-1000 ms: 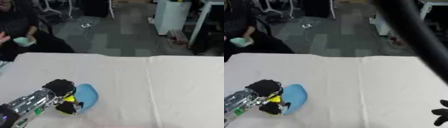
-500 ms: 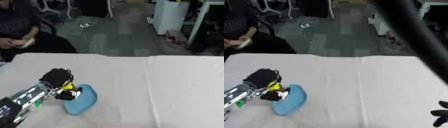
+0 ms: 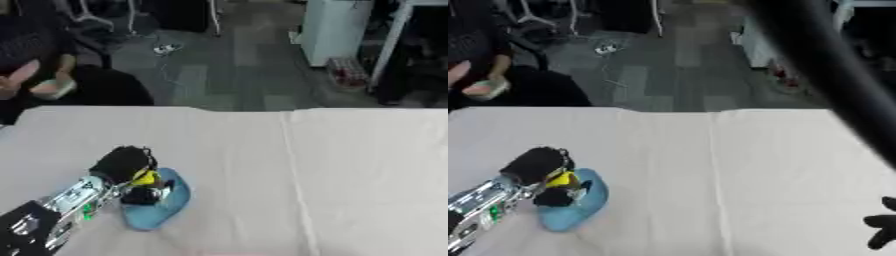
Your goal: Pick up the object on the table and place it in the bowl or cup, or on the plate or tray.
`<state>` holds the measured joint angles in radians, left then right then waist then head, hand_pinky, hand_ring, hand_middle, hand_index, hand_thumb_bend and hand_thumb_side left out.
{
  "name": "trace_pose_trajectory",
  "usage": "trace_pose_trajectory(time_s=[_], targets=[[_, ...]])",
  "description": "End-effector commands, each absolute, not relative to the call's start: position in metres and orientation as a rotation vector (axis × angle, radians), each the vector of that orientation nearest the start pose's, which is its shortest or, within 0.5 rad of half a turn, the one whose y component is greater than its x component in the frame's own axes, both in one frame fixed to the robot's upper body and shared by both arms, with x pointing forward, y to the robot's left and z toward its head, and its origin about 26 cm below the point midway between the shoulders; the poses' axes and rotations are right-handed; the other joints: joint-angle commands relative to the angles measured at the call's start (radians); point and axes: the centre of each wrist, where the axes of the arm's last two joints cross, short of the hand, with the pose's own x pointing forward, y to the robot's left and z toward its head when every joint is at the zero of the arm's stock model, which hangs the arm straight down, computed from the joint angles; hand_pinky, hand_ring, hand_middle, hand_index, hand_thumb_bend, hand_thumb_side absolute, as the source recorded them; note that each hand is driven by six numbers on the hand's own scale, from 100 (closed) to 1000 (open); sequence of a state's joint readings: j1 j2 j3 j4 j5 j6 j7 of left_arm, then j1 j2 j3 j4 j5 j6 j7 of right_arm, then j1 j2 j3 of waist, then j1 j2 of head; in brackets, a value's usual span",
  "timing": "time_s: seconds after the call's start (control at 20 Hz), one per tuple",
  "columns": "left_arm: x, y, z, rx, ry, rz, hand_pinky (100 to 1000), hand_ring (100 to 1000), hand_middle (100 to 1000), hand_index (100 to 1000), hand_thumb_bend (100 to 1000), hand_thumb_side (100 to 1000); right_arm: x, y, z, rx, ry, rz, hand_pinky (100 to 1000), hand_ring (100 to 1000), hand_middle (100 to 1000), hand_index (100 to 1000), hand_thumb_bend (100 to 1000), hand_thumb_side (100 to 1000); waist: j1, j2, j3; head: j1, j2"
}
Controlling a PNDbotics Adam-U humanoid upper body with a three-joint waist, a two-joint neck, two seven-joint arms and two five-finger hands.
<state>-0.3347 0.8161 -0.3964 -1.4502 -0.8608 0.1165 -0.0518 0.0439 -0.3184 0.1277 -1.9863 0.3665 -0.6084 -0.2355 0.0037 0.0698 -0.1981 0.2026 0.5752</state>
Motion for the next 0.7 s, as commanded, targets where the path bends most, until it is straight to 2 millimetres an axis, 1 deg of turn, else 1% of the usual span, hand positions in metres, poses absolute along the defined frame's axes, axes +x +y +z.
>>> trace_pose_trajectory(time_s=[0.05, 0.1, 0.15, 0.25, 0.3, 0.35, 0.4, 0.5, 0.6, 0.65, 0.7], targets=[[0.337, 0.355, 0.097, 1.140, -1.097, -1.558, 425, 585, 592, 685, 388, 918, 0.252, -0.264, 0.103, -0.349, -2.574, 0.554, 368, 606, 766, 761, 100, 941, 0.002, -0.009, -0.001, 0.003, -0.004], [0.336, 0.354, 0.095, 1.120, -1.064, -1.591, 625, 727, 716, 741, 481, 950, 0.252, -0.264, 0.103, -0.349, -2.573, 0.555, 368, 606, 766, 761, 100, 941, 0.002, -0.009, 0.000, 0.002, -0.004], [0.335, 0.352, 0.095, 1.106, -1.048, -1.618, 720, 812, 785, 779, 564, 991, 0.252, -0.264, 0.103, -0.348, -2.572, 0.555, 368, 606, 767, 760, 100, 941, 0.001, -0.009, 0.000, 0.001, -0.004], [0.334, 0.348, 0.099, 1.101, -1.058, -1.645, 886, 903, 857, 825, 674, 1000, 0.251, -0.264, 0.102, -0.348, -2.571, 0.556, 367, 606, 767, 760, 100, 942, 0.000, -0.009, 0.002, -0.002, -0.006], [0.334, 0.346, 0.102, 1.109, -1.084, -1.649, 951, 934, 880, 843, 703, 1000, 0.251, -0.264, 0.102, -0.349, -2.570, 0.556, 367, 606, 767, 760, 100, 942, 0.000, -0.009, 0.003, -0.003, -0.006], [0.333, 0.343, 0.108, 1.126, -1.126, -1.647, 988, 952, 895, 856, 713, 1000, 0.251, -0.264, 0.102, -0.350, -2.568, 0.556, 367, 606, 767, 761, 100, 943, 0.000, -0.009, 0.005, -0.003, -0.007], [0.332, 0.340, 0.114, 1.143, -1.165, -1.640, 992, 953, 898, 858, 712, 1000, 0.251, -0.264, 0.102, -0.350, -2.567, 0.557, 367, 606, 767, 761, 100, 943, -0.001, -0.009, 0.006, -0.003, -0.009], [0.328, 0.333, 0.131, 1.195, -1.266, -1.610, 986, 939, 898, 857, 701, 1000, 0.251, -0.263, 0.101, -0.352, -2.567, 0.555, 368, 606, 765, 756, 100, 938, -0.001, -0.009, 0.008, -0.005, -0.009], [0.321, 0.322, 0.157, 1.253, -1.399, -1.541, 970, 923, 893, 854, 700, 1000, 0.250, -0.263, 0.100, -0.354, -2.568, 0.553, 368, 606, 765, 754, 100, 940, -0.001, -0.010, 0.013, -0.005, -0.005], [0.316, 0.316, 0.174, 1.291, -1.470, -1.503, 967, 920, 890, 851, 700, 1000, 0.249, -0.263, 0.099, -0.356, -2.565, 0.555, 368, 606, 765, 753, 100, 940, -0.001, -0.011, 0.017, -0.005, -0.001], [0.309, 0.312, 0.187, 1.314, -1.518, -1.475, 967, 921, 890, 850, 701, 1000, 0.249, -0.263, 0.099, -0.358, -2.563, 0.557, 368, 606, 765, 752, 100, 940, 0.000, -0.012, 0.019, -0.005, 0.000]])
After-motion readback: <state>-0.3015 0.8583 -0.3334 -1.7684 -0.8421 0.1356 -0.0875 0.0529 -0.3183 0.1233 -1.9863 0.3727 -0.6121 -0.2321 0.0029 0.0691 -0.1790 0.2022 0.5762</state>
